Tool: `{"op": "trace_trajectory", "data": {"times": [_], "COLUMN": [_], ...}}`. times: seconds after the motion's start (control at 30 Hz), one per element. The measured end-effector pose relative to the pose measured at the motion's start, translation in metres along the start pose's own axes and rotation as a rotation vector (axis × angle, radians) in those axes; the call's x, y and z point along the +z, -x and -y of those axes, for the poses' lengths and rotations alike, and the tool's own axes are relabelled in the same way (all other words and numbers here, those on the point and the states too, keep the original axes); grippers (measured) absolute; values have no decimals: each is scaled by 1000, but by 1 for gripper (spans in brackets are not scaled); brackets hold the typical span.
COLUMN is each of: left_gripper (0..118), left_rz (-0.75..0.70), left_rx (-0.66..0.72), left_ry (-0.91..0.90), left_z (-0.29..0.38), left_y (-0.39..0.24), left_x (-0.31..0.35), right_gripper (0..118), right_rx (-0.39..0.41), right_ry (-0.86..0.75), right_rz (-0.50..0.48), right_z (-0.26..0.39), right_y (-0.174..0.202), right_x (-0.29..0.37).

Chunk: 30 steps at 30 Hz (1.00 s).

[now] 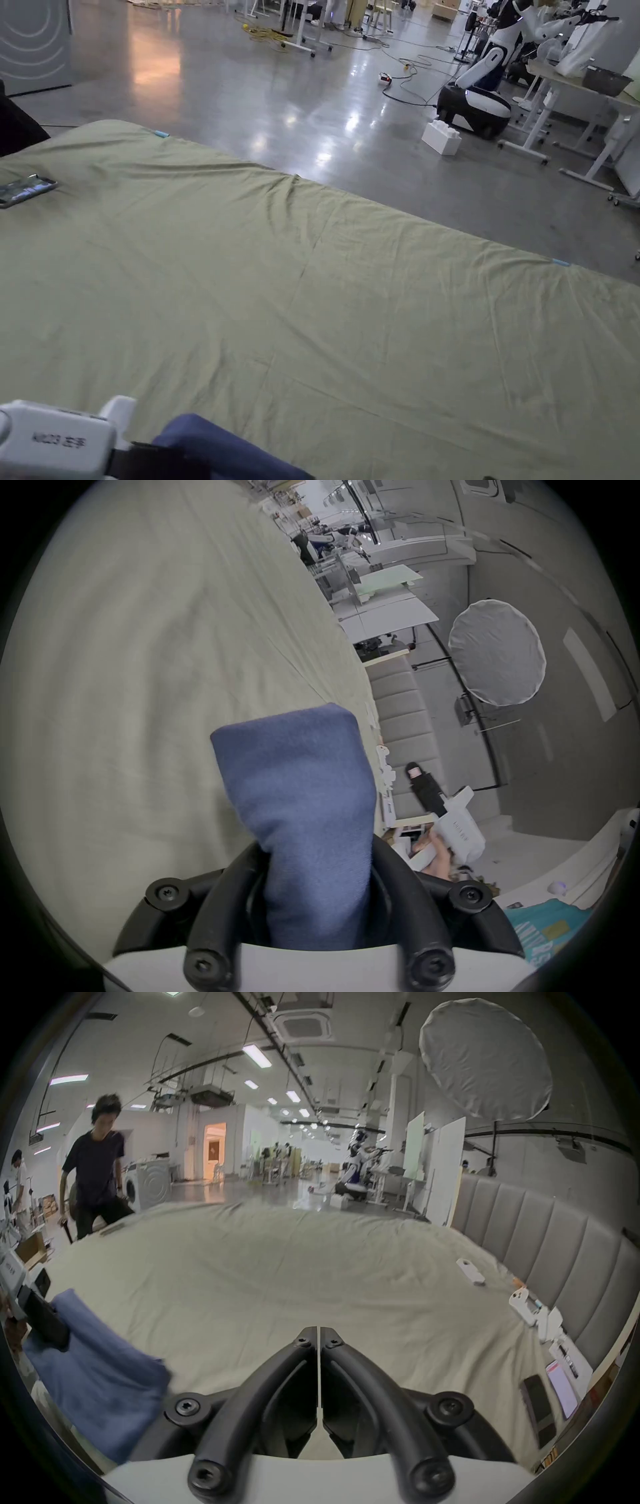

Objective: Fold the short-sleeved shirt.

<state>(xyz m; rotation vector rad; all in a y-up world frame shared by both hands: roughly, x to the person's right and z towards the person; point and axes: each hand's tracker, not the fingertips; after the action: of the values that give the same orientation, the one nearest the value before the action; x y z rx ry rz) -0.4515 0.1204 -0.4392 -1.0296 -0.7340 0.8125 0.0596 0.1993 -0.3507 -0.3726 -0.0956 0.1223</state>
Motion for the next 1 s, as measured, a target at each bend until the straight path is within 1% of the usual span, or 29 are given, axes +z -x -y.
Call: {"op": "trace_trajectory", "data": {"times": [0.07, 0.1, 0.2, 0.27, 0.37, 0.4, 0.57, 0.7, 0.73, 0.77, 0.8, 0.87, 0.9, 1.0], "left_gripper": [20, 20, 20, 20, 20, 20, 20, 23, 28, 37, 51, 68, 71, 71], "left_rz": [-32, -78, -141, -242, -327, -407, -616, -793, -812, -846, -895, -1005, -1050, -1185], "left_rx": [-15, -40, -24, -34, -30, -37, -2, 18, 22, 19, -3, -46, -59, -105], "left_ry": [-10, -27, -50, -73, -68, -62, -34, -17, -10, 0, -18, -21, -42, -67], "left_z": [-20, -31, -62, -75, -90, -98, -116, -119, -120, -119, -119, -119, -120, -122], "left_y": [4, 8, 20, 15, 13, 17, 28, 39, 41, 42, 43, 40, 39, 36], "left_x": [33, 52, 101, 129, 156, 172, 207, 208, 204, 200, 196, 188, 186, 181], "right_gripper": [2, 2, 2, 2, 2, 2, 2, 2, 2, 2, 2, 2, 2, 2], "right_rx": [2, 2, 7, 8, 0, -2, 2, 16, 15, 14, 12, 9, 5, 5], "right_ry": [-31, -41, -80, -99, -112, -114, -106, -98, -92, -87, -84, -77, -75, -75], "right_rz": [23, 30, 63, 81, 98, 104, 112, 106, 103, 102, 100, 97, 97, 98], "right_z": [-16, -23, -39, -47, -52, -52, -45, -37, -35, -33, -31, -29, -28, -27], "right_y": [-13, -19, -34, -40, -48, -49, -51, -49, -48, -47, -47, -46, -47, -47], "right_x": [0, 1, 3, 5, 7, 7, 9, 8, 7, 6, 4, 2, 1, -3]}}
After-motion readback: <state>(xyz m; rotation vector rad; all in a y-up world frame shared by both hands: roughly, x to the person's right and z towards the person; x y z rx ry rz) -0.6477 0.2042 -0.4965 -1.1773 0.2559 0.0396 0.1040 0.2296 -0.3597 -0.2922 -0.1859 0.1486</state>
